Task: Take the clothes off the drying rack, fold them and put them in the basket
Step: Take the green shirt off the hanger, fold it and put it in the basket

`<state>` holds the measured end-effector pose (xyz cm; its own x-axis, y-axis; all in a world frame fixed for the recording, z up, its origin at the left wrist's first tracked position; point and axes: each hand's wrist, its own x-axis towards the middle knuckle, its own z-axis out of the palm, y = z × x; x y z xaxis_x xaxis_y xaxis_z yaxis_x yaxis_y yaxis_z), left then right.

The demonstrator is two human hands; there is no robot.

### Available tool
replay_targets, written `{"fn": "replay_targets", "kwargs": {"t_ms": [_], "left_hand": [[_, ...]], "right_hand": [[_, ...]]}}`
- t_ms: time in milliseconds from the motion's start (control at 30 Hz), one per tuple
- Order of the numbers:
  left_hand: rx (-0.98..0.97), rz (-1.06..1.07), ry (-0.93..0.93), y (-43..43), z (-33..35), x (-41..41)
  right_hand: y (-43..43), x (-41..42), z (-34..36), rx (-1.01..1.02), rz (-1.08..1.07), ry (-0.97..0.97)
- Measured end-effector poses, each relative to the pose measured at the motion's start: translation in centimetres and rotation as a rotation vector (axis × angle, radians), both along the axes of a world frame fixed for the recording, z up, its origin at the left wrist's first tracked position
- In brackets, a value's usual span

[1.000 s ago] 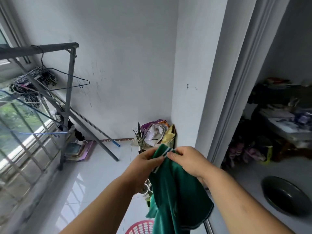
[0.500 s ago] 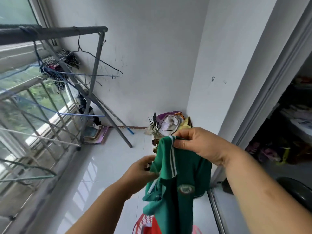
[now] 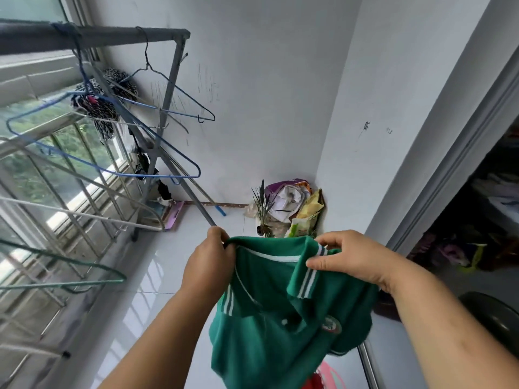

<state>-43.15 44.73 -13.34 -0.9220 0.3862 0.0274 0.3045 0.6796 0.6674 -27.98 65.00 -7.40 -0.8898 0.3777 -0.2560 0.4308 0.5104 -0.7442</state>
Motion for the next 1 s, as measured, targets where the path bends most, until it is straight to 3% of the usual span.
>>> {"fn": "replay_targets", "kwargs": {"t_ms": [133,267,433,600,700,800,867,933,1000], "left_hand": [[0.005,0.021,0.000,0.7,0.7,-0.3],[0.272,0.068,-0.219,2.7,1.9,0.4],[0.547,0.105,-0.342,5.5,4.7,3.0],[0.660,-0.001,-0.428,8.4,7.5,6.9],[0.708,-0.119,-0.456,9.3,8.6,8.7],[0.790,-0.184,-0.448,8.9,9.2,8.6],[0.751,-0.155,-0.337,8.2,8.6,7.6],[0.562,-0.138,-0.191,7.6,7.7,6.8],[0.363,-0.200,-0.184,7.3,6.5,6.6]], "right_hand": [[0.3,-0.3,-1.0,0.126,-0.041,0.064],[0.9,0.2,-1.2,0.037,-0.055,0.094],[1.9,1.9,-1.2,-0.103,-0.108,0.198],[1.5,2.3,-0.8,-0.058,0.008,0.145],[1.3,2.2,-1.0,-0.018,-0.026,0.280],[2.2,3.0,-0.2,-0.171,-0.093,0.367],[2.9,3.6,0.4,-0.288,-0.112,0.384],[3.5,4.0,0.6,-0.316,-0.093,0.388],[4.0,4.4,0.7,-0.333,-0.069,0.393]]}}
